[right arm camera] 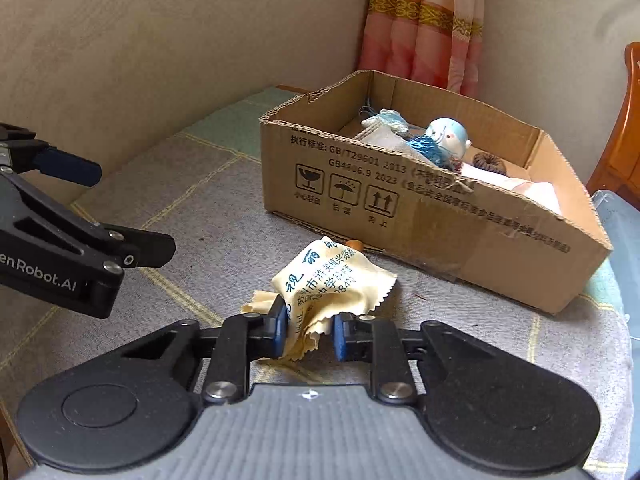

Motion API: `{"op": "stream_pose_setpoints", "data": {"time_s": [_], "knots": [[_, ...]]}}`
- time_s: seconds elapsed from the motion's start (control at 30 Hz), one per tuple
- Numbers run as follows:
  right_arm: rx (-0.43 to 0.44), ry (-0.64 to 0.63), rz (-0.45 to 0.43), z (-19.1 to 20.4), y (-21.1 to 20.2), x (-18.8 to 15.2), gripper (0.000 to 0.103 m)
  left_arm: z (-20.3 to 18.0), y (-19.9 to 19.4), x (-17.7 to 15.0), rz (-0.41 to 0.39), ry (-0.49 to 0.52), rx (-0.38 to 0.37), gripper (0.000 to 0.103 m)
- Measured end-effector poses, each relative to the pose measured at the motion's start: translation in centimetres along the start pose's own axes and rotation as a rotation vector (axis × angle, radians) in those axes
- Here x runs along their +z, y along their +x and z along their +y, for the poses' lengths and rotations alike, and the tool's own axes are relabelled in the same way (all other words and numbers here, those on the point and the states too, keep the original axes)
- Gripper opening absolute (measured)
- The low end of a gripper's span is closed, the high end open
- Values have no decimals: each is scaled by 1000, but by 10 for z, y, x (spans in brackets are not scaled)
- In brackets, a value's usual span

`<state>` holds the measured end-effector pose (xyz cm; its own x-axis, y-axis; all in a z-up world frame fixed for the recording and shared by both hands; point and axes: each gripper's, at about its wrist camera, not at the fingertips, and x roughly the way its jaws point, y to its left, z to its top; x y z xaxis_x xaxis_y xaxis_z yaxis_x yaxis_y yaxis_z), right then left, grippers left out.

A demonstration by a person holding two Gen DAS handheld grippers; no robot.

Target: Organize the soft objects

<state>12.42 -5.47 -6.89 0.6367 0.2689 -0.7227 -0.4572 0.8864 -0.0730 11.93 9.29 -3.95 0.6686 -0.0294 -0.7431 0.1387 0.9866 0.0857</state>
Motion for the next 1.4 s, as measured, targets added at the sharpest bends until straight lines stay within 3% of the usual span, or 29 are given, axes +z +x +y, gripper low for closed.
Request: {"op": "stream_pose_setpoints", "data": {"time_s": [0.47, 0.5, 0.57, 0.7, 0.83, 1.17, 1.4], "knots": [[-66, 79, 49, -58, -20, -22, 26, -47, 10, 22, -61, 127, -213, 98], [-65, 80, 50, -61, -19, -24, 29, -51, 13, 24, -57, 137, -220, 98], [-70, 85, 41, -64, -22, -26, 50, -61, 18, 26, -49, 162, -231, 97], [-96, 73, 30, -70, -21, -29, 66, -76, 28, 32, -38, 199, -261, 95], [-75, 105, 27, -79, -20, -33, 75, -84, 39, 36, -14, 208, -226, 85], [-49, 155, 9, -87, -14, -38, 86, -64, 56, 35, 30, 46, -61, 83], [-45, 159, 3, -89, -15, -42, 91, -73, 63, 38, 28, 8, -74, 84]]}}
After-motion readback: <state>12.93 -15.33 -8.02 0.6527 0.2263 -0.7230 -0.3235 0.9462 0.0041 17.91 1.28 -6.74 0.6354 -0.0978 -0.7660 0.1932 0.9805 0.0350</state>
